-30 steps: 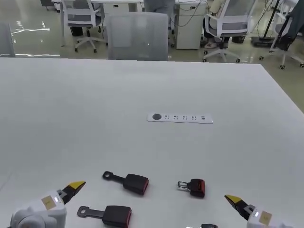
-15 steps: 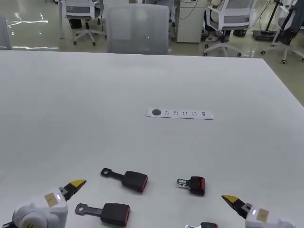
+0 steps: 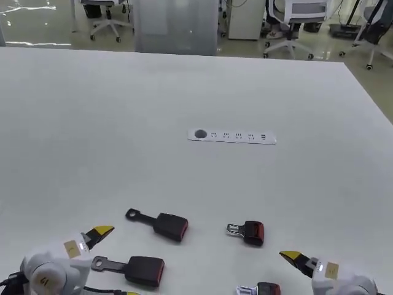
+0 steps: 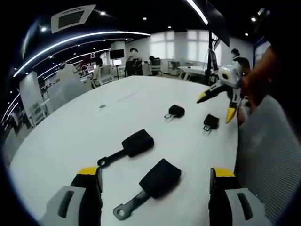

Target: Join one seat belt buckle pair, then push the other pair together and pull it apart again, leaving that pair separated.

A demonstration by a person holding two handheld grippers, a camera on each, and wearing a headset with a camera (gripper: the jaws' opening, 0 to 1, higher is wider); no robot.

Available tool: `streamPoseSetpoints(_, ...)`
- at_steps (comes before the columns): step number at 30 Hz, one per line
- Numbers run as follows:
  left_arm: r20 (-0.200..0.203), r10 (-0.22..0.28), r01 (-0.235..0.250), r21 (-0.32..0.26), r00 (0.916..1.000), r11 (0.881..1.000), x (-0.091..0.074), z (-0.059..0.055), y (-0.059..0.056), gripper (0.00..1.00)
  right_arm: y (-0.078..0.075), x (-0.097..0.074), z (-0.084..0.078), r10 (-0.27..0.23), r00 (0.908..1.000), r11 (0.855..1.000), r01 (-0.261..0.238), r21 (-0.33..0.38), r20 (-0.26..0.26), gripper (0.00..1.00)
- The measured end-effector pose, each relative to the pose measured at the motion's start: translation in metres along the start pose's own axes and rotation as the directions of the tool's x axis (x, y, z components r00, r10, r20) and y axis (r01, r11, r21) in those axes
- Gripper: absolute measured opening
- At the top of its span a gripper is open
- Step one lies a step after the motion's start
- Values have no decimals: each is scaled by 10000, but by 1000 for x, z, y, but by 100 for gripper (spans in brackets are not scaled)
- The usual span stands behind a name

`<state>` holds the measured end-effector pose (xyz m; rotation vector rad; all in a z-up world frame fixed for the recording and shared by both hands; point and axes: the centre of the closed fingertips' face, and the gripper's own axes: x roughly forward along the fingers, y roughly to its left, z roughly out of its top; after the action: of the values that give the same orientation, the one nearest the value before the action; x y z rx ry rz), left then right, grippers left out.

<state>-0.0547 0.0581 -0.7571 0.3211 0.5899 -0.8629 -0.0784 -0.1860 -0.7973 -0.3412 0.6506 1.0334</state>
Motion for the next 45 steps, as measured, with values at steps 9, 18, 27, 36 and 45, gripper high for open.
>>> streamPoseSetpoints(9, -689, -693, 735, 605, 9952, 9955, 21, -11, 0, 88, 2, 6, -16, 671, 9964, 9977, -670, 31, -522, 82)
streamPoseSetpoints(18, -1388, -1184, 1324, 960, 9832, 9865, 40, -28, 2, 84, 2, 11, -29, 1237, 9865, 9923, -1234, 94, -1074, 76)
streamPoseSetpoints(27, -2397, -1842, 2319, 1889, 9532, 9542, 54, -45, -2, 73, 1, 12, -38, 1643, 9742, 9847, -1713, -331, -1544, 62)
streamPoseSetpoints(36, -3248, -2836, 3628, 2166, 9023, 9064, 58, -55, -14, 54, 0, 16, -41, 1870, 9664, 9746, -2050, -897, -1763, 54)
streamPoseSetpoints(45, -3293, -2931, 3772, 2297, 8976, 8972, 58, -57, -12, 46, 4, 19, -38, 2101, 9616, 9648, -2332, -1219, -1765, 42)
